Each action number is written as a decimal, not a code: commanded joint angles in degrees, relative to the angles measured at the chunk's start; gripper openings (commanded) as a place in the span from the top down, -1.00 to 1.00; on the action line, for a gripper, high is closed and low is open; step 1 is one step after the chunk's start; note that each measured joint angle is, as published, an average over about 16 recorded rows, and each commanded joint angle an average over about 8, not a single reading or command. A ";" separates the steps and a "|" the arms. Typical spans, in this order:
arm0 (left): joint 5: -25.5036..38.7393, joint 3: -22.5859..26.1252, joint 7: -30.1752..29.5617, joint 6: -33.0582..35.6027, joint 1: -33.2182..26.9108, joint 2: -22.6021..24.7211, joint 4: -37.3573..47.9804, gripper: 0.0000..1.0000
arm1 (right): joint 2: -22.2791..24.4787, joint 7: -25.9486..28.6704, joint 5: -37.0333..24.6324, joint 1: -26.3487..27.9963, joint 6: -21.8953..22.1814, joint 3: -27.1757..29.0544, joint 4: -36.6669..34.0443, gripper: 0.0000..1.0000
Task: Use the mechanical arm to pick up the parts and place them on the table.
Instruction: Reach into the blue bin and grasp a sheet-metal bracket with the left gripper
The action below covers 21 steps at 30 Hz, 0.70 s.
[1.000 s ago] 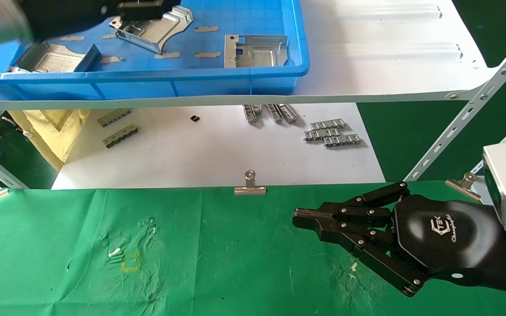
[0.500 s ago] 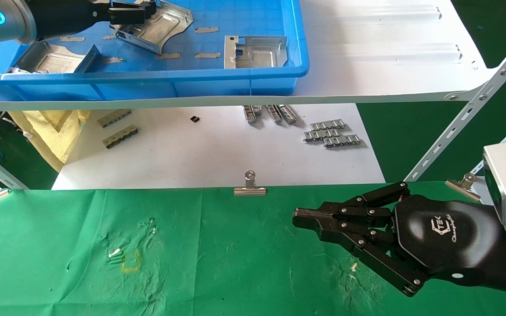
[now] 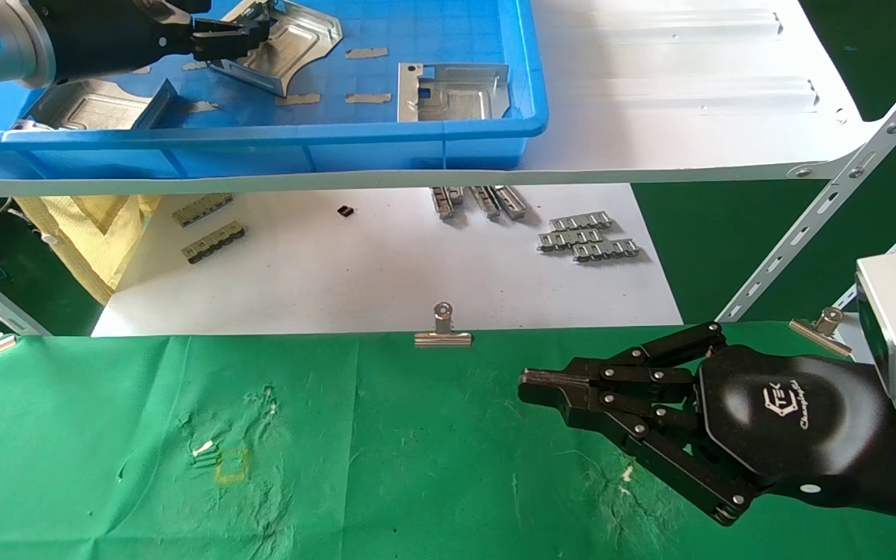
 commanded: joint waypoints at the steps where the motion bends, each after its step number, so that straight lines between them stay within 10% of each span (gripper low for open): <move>1: 0.25 0.17 0.26 -0.04 -0.09 -0.01 0.12 1.00 | 0.00 0.00 0.00 0.00 0.00 0.00 0.00 1.00; 13: 0.14 0.09 1.16 -0.07 -0.14 -0.32 0.43 1.00 | 0.00 0.00 0.00 0.00 0.00 0.00 0.00 0.97; 21: -0.84 -0.60 1.47 0.28 -0.40 -0.96 0.24 1.00 | 0.00 0.00 0.00 0.00 0.00 0.00 0.00 -0.81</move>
